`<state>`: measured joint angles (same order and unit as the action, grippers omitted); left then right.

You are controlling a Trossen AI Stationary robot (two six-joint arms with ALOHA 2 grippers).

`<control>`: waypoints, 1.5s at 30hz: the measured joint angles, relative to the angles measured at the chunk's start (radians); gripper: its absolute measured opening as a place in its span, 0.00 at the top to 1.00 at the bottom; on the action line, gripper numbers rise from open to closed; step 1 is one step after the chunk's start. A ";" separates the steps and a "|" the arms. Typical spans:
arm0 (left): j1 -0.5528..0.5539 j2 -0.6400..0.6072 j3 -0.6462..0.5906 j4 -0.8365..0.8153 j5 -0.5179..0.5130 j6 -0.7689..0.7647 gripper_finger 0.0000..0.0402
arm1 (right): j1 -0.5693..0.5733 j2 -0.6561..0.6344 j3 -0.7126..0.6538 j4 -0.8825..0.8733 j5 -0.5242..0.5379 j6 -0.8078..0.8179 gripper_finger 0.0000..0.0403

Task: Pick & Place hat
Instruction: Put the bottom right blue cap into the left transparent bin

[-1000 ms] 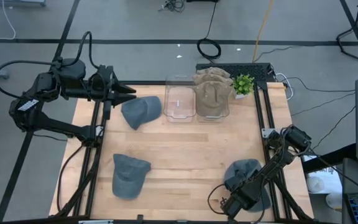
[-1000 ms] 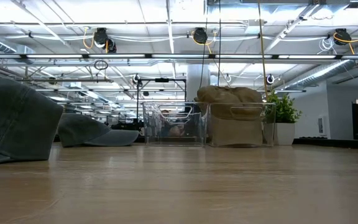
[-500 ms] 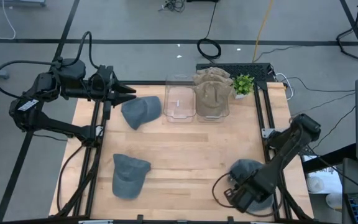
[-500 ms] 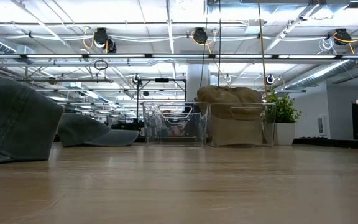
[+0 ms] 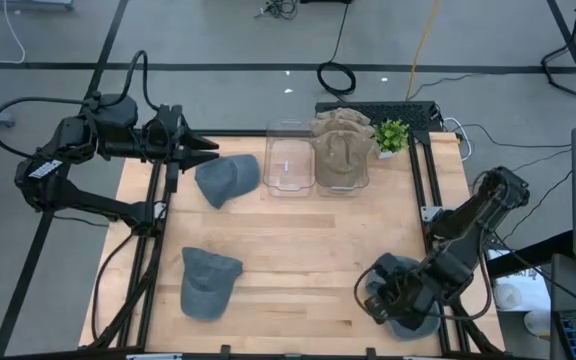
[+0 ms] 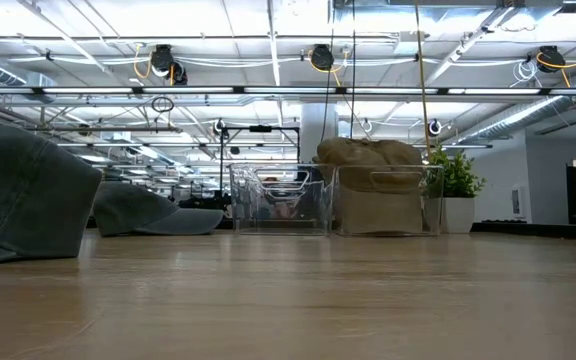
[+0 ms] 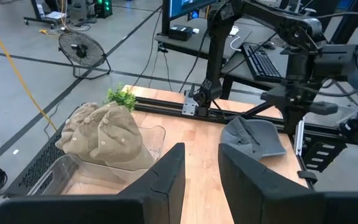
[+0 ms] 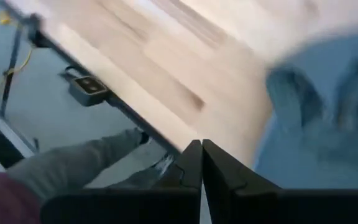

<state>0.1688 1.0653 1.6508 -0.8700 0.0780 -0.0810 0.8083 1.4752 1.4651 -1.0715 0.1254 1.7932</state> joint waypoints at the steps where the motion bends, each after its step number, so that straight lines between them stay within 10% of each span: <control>1: 0.000 0.000 0.000 0.000 0.000 -0.001 0.74 | -0.005 -0.005 -0.008 0.015 0.027 -0.060 1.00; 12: 0.000 0.000 0.000 -0.002 0.017 -0.168 0.74 | -0.054 -0.003 -0.057 0.488 0.062 -0.212 0.87; 21: 0.000 0.000 0.000 -0.065 0.166 -0.161 0.74 | -0.054 0.203 0.199 0.515 0.056 -0.129 0.80; 34: -0.001 0.000 0.000 -0.085 0.290 -0.165 0.74 | 0.003 0.341 0.289 -0.504 -0.096 0.427 0.87; 45: 0.000 0.000 0.000 -0.085 0.291 -0.191 0.74 | -0.009 0.341 0.235 -0.365 -0.179 0.312 0.64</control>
<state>0.1688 1.0653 1.6512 -0.9554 0.3691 -0.2724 0.7990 1.8166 1.6997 -1.4369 -0.0533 2.1048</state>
